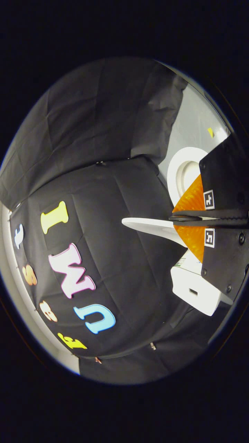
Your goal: Open the toilet lid.
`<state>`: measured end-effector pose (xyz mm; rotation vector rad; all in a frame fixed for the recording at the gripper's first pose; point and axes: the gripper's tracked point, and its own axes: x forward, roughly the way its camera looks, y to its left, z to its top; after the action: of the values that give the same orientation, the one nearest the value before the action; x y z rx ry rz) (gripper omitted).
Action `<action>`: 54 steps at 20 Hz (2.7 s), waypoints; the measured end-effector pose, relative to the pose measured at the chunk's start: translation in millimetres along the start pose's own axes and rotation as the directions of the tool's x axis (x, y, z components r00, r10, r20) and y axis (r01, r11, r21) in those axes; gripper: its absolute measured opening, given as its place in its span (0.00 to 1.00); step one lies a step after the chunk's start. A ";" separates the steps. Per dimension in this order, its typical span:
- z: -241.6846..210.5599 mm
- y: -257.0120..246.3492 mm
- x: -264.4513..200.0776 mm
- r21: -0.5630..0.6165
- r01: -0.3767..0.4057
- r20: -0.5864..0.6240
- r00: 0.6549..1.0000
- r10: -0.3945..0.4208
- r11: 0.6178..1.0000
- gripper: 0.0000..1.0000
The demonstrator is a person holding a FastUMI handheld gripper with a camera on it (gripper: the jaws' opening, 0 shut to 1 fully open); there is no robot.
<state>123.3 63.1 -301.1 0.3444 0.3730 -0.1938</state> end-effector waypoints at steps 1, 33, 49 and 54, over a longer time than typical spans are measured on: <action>1.8 10.0 -2.7 -0.038 0.000 0.012 1.000 0.000 0.999 0.05; -61.3 298.6 -43.2 -0.540 -0.259 0.001 0.951 0.309 0.801 0.11; 40.1 292.9 -117.2 -0.468 -0.389 0.073 0.878 0.473 0.794 0.98; 101.7 237.4 -150.0 -0.470 -0.371 0.123 0.871 0.476 0.801 0.98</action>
<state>77.7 263.8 -84.7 -0.0464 0.0857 0.2959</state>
